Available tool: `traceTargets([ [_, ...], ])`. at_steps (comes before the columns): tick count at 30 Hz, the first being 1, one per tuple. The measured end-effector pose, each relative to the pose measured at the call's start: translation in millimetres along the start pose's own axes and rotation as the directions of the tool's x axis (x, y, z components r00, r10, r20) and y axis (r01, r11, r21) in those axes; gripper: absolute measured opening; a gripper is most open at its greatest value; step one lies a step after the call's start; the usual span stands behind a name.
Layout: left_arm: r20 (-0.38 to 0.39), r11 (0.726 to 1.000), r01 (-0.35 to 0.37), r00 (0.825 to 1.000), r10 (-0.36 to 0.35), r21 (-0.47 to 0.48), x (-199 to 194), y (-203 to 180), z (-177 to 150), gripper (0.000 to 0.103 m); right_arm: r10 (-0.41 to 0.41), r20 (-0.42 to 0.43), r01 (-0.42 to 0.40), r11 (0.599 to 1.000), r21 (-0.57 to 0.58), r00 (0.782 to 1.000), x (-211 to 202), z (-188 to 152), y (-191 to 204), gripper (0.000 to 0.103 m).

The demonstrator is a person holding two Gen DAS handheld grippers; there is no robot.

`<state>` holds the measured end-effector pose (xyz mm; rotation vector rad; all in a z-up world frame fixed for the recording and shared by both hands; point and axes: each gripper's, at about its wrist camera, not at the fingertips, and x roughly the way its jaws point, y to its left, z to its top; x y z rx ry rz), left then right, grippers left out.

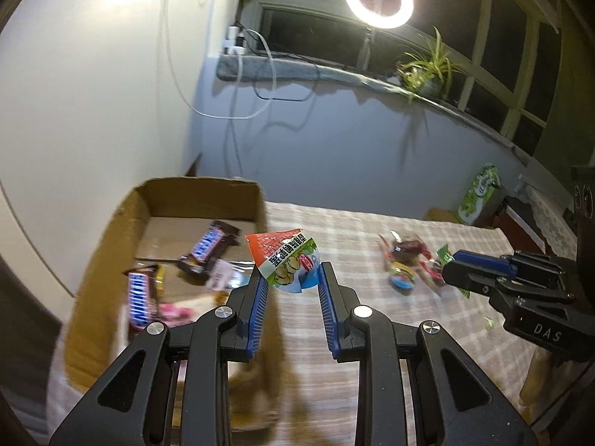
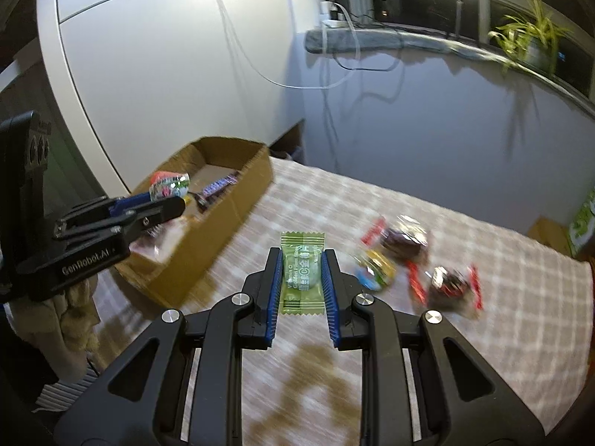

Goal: Organize snacks
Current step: 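Carry the candy cup and green packet into the box and open both grippers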

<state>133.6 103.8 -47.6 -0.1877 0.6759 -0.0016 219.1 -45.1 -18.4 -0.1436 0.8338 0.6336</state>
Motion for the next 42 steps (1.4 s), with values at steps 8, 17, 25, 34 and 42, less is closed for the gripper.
traceTargets([
  [8,0.012,0.998,-0.059,0.998,0.060,-0.036,-3,41,11,0.026,0.080,0.014,-0.079,0.996,-0.035,0.997,32,44,36,0.022],
  [17,-0.002,0.993,-0.099,0.995,0.099,-0.065,11,73,21,0.025,0.119,-0.006,-0.119,0.989,-0.087,0.993,78,79,74,0.022],
  [25,-0.016,0.991,-0.110,0.994,0.109,-0.080,22,87,24,0.026,0.136,-0.050,-0.140,0.985,-0.099,0.989,117,90,87,0.022],
  [34,-0.033,0.988,-0.119,0.993,0.116,-0.097,30,96,27,0.027,0.156,-0.084,-0.164,0.982,-0.092,0.984,144,98,90,0.022],
  [42,-0.042,0.986,-0.132,0.991,0.128,-0.098,31,99,26,0.031,0.142,-0.080,-0.150,0.983,-0.110,0.987,149,98,93,0.029],
])
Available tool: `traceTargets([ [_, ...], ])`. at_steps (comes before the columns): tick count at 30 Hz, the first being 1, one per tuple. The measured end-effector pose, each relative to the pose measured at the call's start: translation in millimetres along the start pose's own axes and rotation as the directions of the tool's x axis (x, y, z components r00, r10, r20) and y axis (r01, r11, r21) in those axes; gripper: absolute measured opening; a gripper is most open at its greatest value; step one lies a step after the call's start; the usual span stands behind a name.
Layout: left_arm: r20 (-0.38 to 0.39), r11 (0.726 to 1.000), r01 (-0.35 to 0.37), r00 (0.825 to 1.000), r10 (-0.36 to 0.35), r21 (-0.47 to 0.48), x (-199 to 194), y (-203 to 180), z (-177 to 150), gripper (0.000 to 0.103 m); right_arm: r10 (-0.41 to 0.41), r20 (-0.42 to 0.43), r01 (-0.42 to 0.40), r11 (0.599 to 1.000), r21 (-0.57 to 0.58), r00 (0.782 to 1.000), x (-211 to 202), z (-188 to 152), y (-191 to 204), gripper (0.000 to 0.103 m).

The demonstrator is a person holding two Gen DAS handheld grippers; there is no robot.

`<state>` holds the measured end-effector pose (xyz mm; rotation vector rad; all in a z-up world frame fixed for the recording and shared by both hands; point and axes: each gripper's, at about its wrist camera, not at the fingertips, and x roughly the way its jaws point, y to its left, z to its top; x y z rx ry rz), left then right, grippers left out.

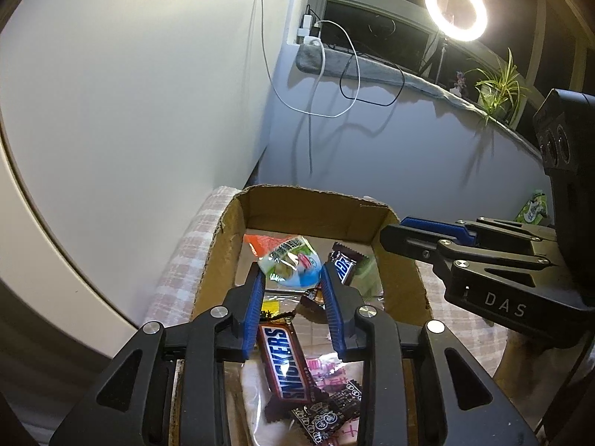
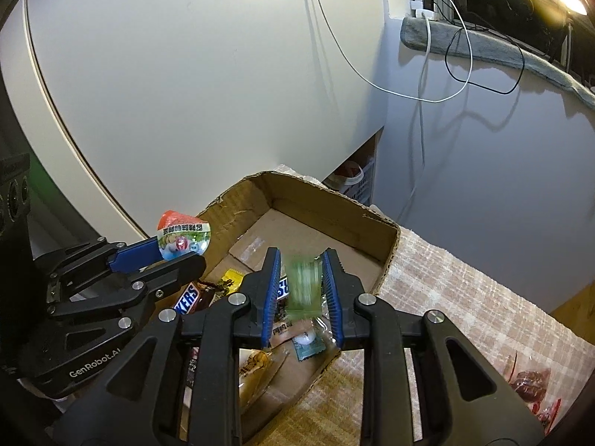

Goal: Organize snacks
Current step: 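Carry the candy cup and green packet into the box and open both grippers, then move both open grippers back over the red-wrapped chocolates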

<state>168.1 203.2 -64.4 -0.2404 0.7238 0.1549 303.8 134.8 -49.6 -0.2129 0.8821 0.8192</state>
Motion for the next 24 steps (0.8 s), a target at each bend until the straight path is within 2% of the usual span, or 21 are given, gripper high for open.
traceTargets([
  [1,0.001,1.000,-0.001,1.000,0.001,0.000,0,0,0,0.037,-0.004,0.003,0.004,1.000,0.002,1.000,0,0,-1,0.034],
  [2,0.005,1.000,-0.004,1.000,0.004,0.001,-1,0,0,0.045,-0.007,0.009,0.007,1.000,0.004,1.000,-2,0,-1,0.046],
  [3,0.010,1.000,-0.008,1.000,0.008,0.002,-1,0,0,0.047,-0.010,0.013,0.010,1.000,0.005,1.000,-2,0,-2,0.057],
  [8,0.023,1.000,-0.016,1.000,0.017,-0.014,-4,4,1,0.061,-0.060,0.035,0.059,0.998,0.013,0.998,-10,1,-6,0.078],
  [11,0.030,1.000,-0.022,0.999,0.023,-0.020,-7,6,1,0.061,-0.072,0.051,0.070,0.997,0.033,0.996,-17,0,-14,0.091],
  [17,0.041,1.000,-0.011,0.999,0.012,-0.022,-14,2,0,0.061,-0.094,0.063,0.091,0.994,0.054,0.994,-33,-6,-26,0.092],
  [24,0.055,1.000,0.030,0.998,-0.029,0.000,-25,-20,-1,0.061,-0.126,0.070,0.122,0.991,0.058,0.990,-63,-21,-42,0.095],
])
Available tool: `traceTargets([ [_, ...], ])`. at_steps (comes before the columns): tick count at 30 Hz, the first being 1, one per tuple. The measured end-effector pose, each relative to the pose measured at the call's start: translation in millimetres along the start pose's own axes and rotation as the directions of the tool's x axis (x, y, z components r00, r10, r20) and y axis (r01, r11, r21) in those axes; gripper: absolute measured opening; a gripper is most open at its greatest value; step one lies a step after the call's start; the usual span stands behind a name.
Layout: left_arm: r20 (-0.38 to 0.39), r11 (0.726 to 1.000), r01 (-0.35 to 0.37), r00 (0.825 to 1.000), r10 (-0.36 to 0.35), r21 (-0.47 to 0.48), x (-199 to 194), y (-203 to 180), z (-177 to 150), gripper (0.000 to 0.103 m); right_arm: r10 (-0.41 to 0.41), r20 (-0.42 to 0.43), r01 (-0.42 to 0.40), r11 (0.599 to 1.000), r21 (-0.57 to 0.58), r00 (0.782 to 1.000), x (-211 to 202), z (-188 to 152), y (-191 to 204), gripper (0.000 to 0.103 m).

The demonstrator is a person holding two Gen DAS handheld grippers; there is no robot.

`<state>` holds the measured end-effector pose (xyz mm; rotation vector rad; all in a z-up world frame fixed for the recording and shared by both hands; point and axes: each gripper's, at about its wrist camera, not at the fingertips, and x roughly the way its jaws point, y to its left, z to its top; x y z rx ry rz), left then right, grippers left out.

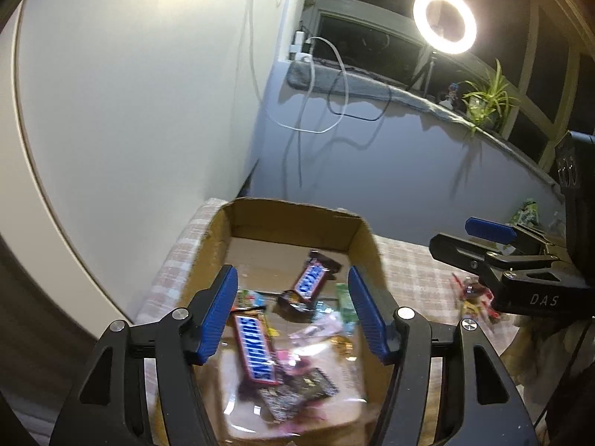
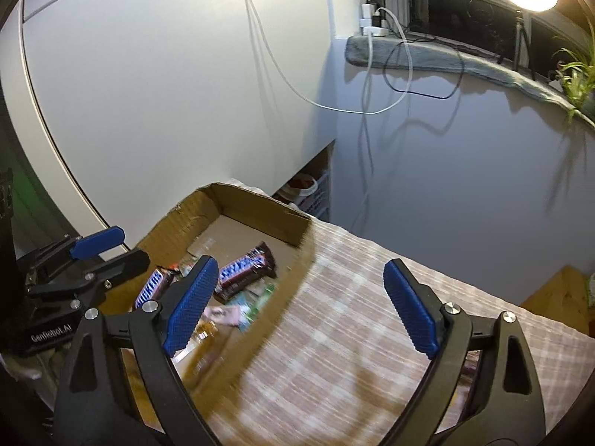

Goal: Organize snacks
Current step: 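Move both open grippers back over the red-wrapped chocolates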

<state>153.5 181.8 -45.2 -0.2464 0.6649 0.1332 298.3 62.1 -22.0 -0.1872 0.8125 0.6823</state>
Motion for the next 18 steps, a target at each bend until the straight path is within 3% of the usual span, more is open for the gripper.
traceTargets([
  [3,-0.004,0.999,0.028,1.000,-0.028,0.018,-2,-14,-3,0.061,-0.021,0.013,0.021,1.000,0.001,1.000,-19,-9,-15,0.102],
  [18,-0.081,0.977,0.192,0.980,-0.184,0.096,11,-95,-26,0.062,-0.167,-0.019,0.168,0.977,0.134,0.986,-104,-81,-124,0.102],
])
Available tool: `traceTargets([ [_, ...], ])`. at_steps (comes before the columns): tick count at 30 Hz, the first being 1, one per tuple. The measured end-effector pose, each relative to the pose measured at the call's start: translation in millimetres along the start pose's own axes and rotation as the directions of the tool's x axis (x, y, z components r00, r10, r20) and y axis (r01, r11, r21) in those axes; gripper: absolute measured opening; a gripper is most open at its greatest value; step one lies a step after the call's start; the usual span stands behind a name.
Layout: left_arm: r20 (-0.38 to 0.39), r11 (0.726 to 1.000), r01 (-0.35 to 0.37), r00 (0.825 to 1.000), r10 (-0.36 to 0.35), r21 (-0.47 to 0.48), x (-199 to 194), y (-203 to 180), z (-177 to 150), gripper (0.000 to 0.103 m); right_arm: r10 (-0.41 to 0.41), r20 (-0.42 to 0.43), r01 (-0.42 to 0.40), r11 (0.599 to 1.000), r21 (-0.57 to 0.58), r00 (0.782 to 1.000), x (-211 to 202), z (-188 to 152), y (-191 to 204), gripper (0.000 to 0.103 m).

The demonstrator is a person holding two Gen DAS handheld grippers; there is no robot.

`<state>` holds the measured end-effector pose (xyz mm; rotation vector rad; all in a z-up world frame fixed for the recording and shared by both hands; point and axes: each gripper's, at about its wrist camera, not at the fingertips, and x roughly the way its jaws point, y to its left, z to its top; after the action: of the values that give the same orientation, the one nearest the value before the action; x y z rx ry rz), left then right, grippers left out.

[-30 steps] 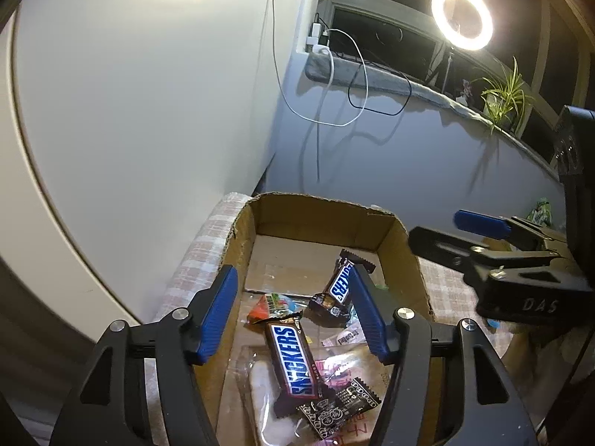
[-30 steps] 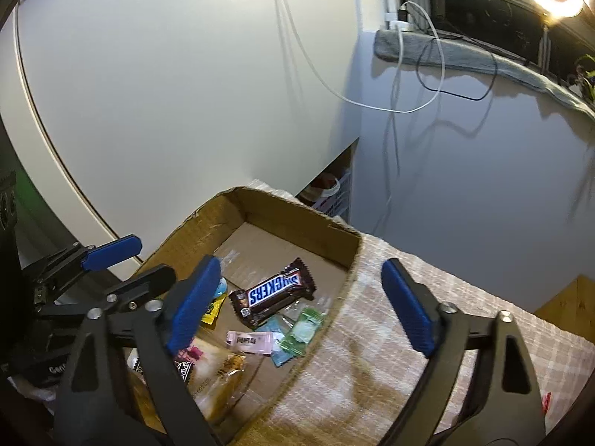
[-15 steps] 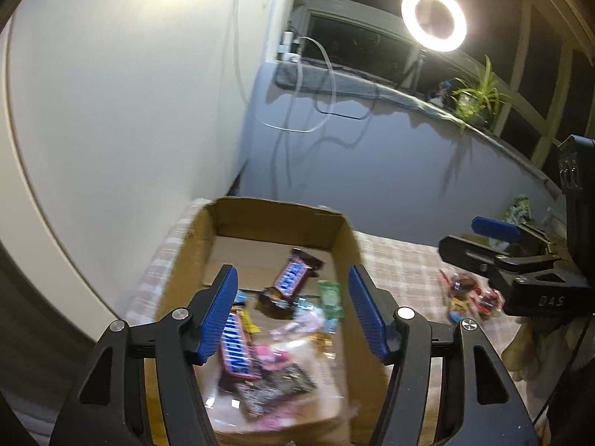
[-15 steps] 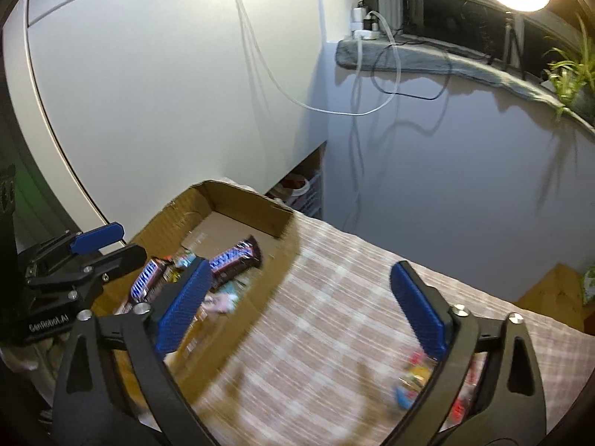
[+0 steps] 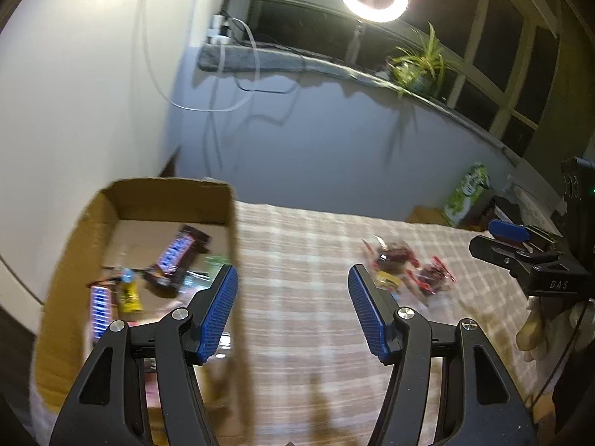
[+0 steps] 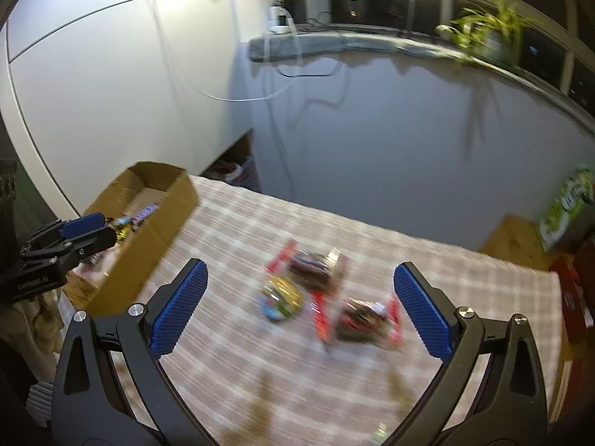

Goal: Organize snacks
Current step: 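Move both open grippers back over the red-wrapped chocolates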

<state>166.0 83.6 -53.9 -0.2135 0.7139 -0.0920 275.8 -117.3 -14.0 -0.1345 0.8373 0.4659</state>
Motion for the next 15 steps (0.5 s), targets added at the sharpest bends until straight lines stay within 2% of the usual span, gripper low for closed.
traceTargets([
  [5,-0.037,0.998,0.051,0.998,-0.050,0.031,17,-28,-6,0.062,-0.024,-0.020,0.025,0.999,0.046,1.000,-7,-18,-33,0.102],
  [11,-0.092,0.992,0.102,0.991,-0.095,0.073,40,-58,-16,0.062,-0.004,-0.055,0.010,0.995,0.103,0.998,-3,-34,-60,0.102],
  [15,-0.127,0.987,0.124,0.986,-0.110,0.103,55,-72,-22,0.062,0.006,-0.072,0.001,0.996,0.090,0.997,4,-42,-66,0.102],
])
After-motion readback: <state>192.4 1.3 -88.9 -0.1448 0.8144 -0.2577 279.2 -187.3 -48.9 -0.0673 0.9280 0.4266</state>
